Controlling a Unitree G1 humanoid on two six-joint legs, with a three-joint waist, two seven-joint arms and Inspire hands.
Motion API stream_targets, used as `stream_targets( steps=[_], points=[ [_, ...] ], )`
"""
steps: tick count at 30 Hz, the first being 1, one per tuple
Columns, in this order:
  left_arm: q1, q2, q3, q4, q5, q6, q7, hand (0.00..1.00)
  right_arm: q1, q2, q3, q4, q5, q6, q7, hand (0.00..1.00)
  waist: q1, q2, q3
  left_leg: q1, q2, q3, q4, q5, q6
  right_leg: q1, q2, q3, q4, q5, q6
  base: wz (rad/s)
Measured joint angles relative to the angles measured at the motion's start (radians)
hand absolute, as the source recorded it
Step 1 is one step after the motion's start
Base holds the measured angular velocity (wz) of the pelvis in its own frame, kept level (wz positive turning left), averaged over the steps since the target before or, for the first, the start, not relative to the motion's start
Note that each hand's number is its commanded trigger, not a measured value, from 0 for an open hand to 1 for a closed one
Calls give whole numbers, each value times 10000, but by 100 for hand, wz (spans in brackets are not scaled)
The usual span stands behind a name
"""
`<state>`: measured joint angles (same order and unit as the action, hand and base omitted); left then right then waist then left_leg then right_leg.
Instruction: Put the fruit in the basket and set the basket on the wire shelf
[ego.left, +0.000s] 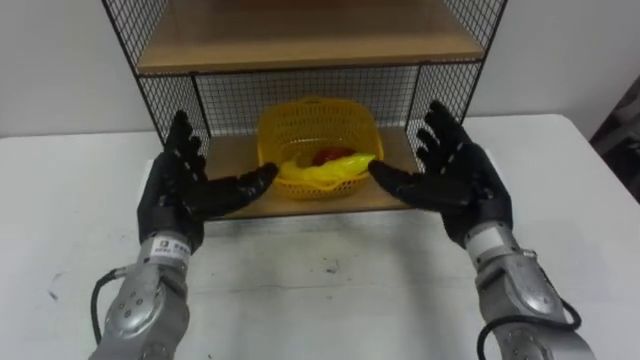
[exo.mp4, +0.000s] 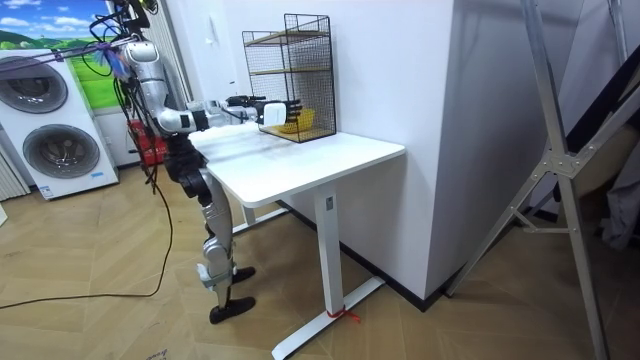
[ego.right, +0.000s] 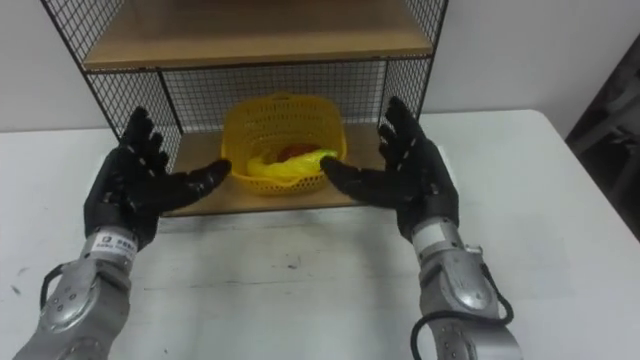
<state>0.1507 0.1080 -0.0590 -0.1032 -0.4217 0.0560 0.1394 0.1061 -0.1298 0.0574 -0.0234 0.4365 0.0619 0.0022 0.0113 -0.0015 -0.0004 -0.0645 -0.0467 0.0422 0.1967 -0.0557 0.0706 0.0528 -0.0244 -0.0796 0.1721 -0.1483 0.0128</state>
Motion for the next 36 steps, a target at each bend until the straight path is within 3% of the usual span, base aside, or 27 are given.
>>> stream_targets(
  steps=[4, 7, 9, 13, 15, 18, 22, 27, 31, 34, 36],
  points=[
    [330, 45, 0, 1, 9, -303, -266, 0, 179, -87, -2, -69, -205, -39, 38, 0, 28, -5, 5, -13, 12, 45, -19, 1, 1, -42, 12, 69, -3, 22, 1, -4],
    [614, 187, -17, -1, -6, -690, -471, 0, 610, -365, -3, -498, -210, -482, 102, 0, 59, -3, 2, 19, 11, 20, -14, 1, 1, 3, 16, 68, -2, 26, -2, 0],
    [871, 236, 0, -38, 24, -1016, -535, 0, 976, -373, -27, -723, -271, -869, 183, 0, 68, -6, 0, 32, 9, 18, -15, 0, 0, 24, 14, 60, -9, 21, 1, 0],
    [1319, 235, 74, -832, 139, -1380, -540, 0, 1754, -343, -141, -1414, -568, -1206, 318, 0, 117, -26, -2, 30, 9, 25, -19, -7, -6, -3, 25, 120, -12, 1, -30, -3],
    [1589, 238, 115, -1444, 474, -1998, -472, 0, 2117, -345, -188, -1544, -727, -1777, 471, 0, 115, -42, 10, 50, 10, 27, -18, -10, -8, 13, 30, 136, -13, 23, -4, -2],
    [1990, 237, 126, -1907, 941, -2726, -151, 0, 2550, -346, -468, -1667, -918, -2101, 402, 0, 115, -46, 8, 87, 3, 22, -76, -14, -9, 55, 28, 137, -12, 1, -33, 0],
    [2124, 236, 306, -1913, 1686, -3293, 732, 0, 2736, -368, -977, -1885, -951, -2454, 217, 0, 206, -36, 16, 70, -7, -2, -78, -15, -11, 42, 32, 124, -14, -13, -52, 1],
    [2108, 237, 1904, -2378, 1955, -4118, 2435, 0, 2652, -439, -2110, -2539, -1498, -2955, -1084, 0, 313, 34, 76, 8, -24, -61, -80, -10, -18, -13, 67, 211, -17, -28, -25, 3],
    [2107, 244, 3312, -2842, 2210, -4546, 3527, 0, 2659, -483, -3152, -3034, -2016, -3228, -2302, 0, 442, 88, 64, -39, -26, -91, 4, -12, -19, -54, 67, 204, -15, -53, -44, 0],
    [2111, 274, 4652, -3454, 2370, -4751, 4549, 0, 2642, -875, -4584, -3401, -2082, -3500, -3657, 0, 533, 78, 22, -152, -36, -115, 4, -13, -23, -161, 68, 197, 27, -64, -33, 0],
    [2112, 698, 5843, -3498, 2359, -4938, 5533, 0, 2624, -1409, -5601, -3400, -2075, -3746, -4828, 0, 519, 97, 24, -156, -32, -126, 17, -13, -24, -156, 70, 169, 27, -62, -27, 0]
  ],
)
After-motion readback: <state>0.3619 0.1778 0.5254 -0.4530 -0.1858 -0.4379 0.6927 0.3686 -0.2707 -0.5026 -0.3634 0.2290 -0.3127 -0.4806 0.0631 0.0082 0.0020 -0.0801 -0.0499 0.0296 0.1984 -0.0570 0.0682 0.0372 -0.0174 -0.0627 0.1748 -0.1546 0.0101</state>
